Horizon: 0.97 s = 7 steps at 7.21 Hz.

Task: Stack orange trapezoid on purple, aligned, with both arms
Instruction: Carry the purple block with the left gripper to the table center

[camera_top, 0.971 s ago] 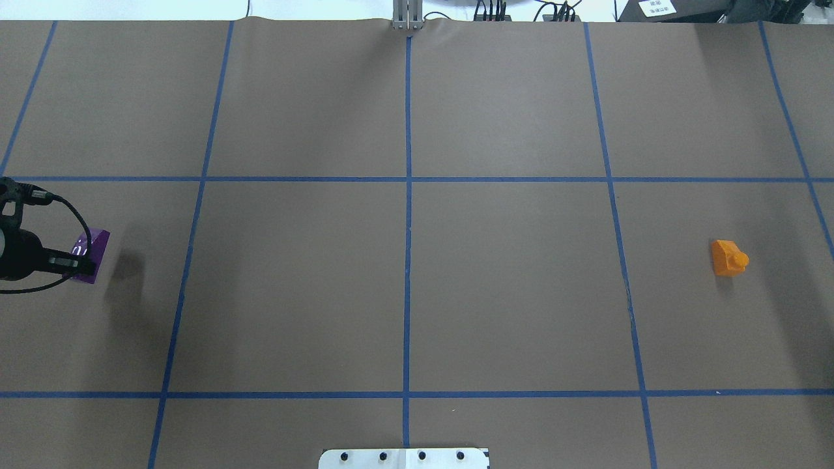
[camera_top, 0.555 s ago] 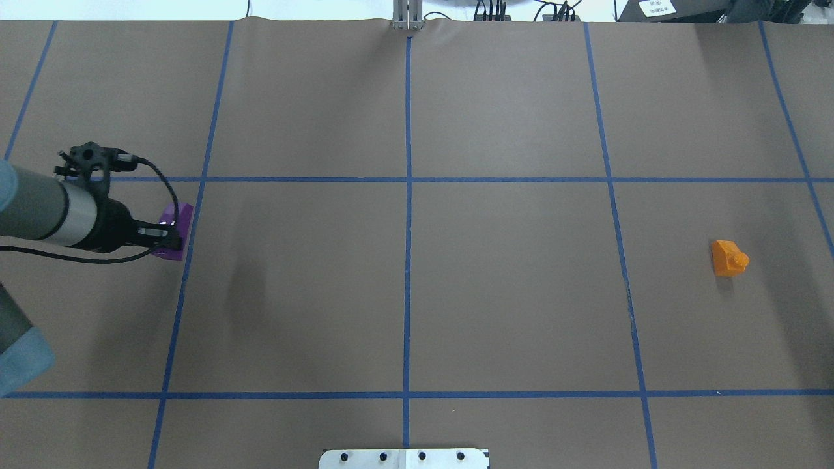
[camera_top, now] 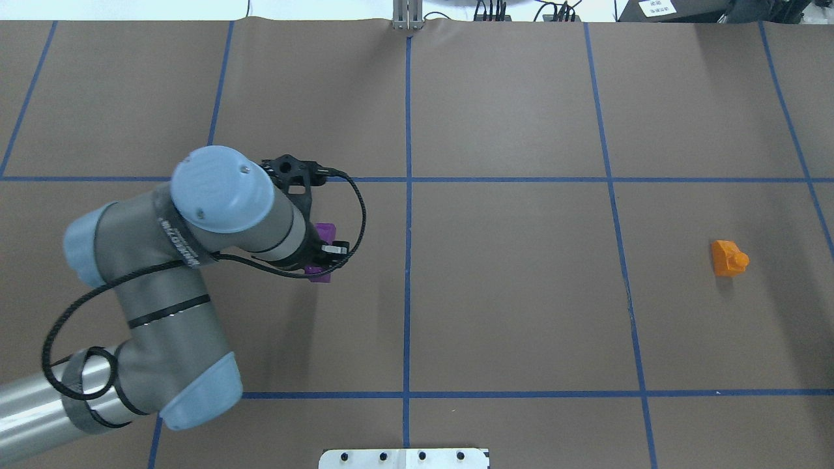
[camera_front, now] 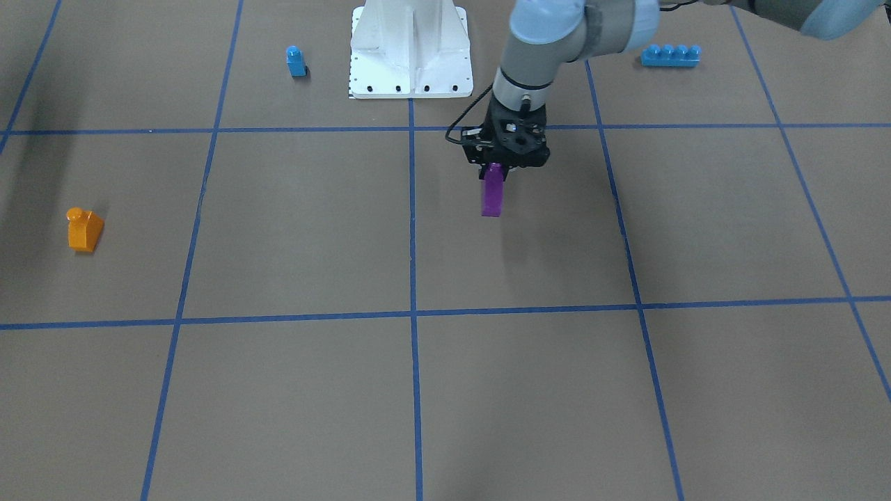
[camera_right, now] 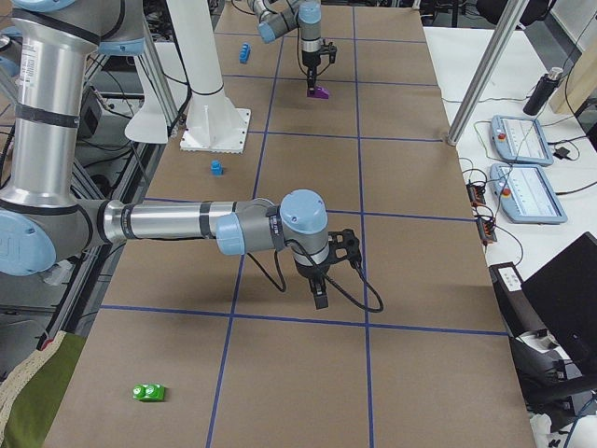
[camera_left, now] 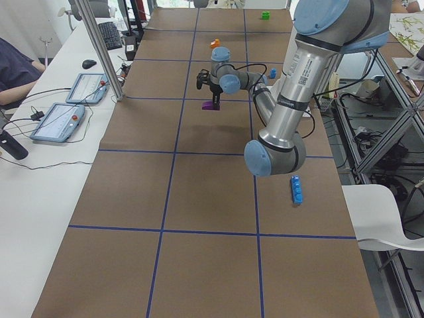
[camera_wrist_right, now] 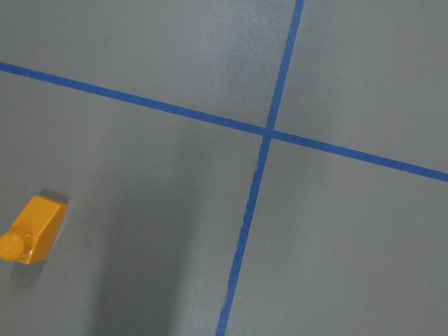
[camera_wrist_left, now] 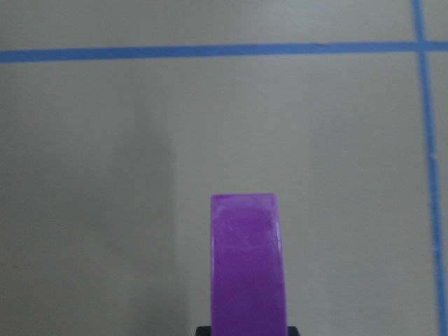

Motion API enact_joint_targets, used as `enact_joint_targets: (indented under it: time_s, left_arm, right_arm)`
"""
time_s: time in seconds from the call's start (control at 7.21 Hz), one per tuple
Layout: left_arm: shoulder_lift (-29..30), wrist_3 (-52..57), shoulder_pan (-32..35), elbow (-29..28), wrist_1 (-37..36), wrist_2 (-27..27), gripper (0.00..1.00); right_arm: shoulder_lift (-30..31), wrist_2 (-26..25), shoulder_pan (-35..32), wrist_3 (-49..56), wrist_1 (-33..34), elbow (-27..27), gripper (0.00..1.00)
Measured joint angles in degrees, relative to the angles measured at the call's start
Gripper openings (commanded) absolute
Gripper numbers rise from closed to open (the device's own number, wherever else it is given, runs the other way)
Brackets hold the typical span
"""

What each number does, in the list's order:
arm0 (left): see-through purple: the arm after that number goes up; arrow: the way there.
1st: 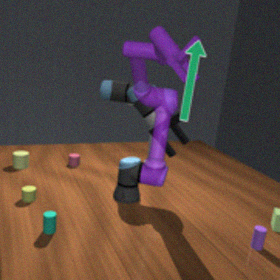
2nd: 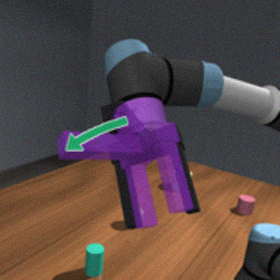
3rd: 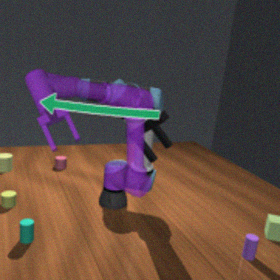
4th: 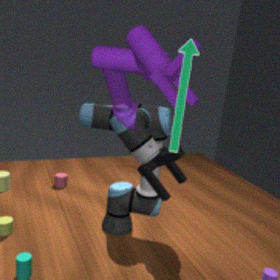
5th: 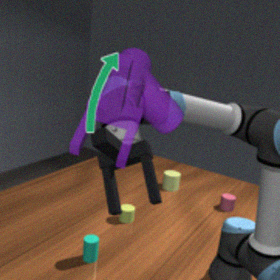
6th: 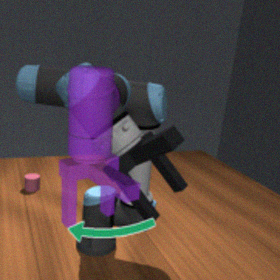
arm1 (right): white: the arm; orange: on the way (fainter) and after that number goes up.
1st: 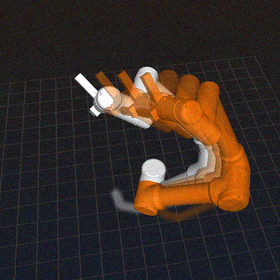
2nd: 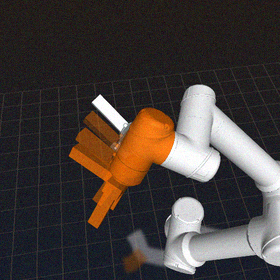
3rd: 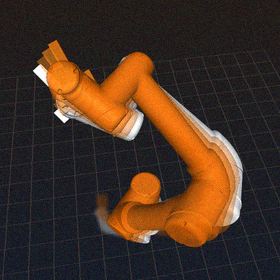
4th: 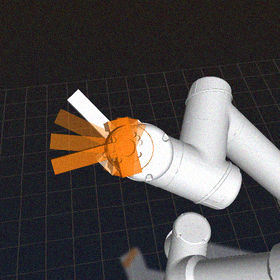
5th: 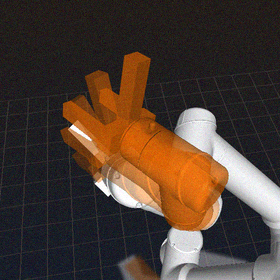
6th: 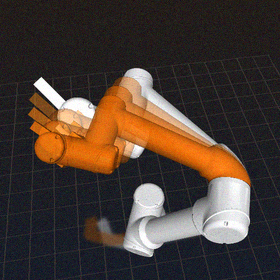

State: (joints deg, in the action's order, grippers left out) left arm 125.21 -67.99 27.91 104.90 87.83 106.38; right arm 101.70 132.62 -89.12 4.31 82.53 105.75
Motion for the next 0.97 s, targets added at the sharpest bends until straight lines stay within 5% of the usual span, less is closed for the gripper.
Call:
enact_joint_targets:
  time_s: [0.42, 0.97]
  left_arm:
    - [12.66, -2.91, -3.15, -16.59, 3.37, -1.49, 0.00]
    - [13.95, -2.74, -3.56, -21.62, 7.53, -1.53, 0.00]
  right_arm:
    - [-0.08, -0.01, 0.00, -0.24, 0.00, -0.01, 1.00]
    - [-0.16, -0.07, 0.00, -0.33, 0.00, -0.01, 1.00]
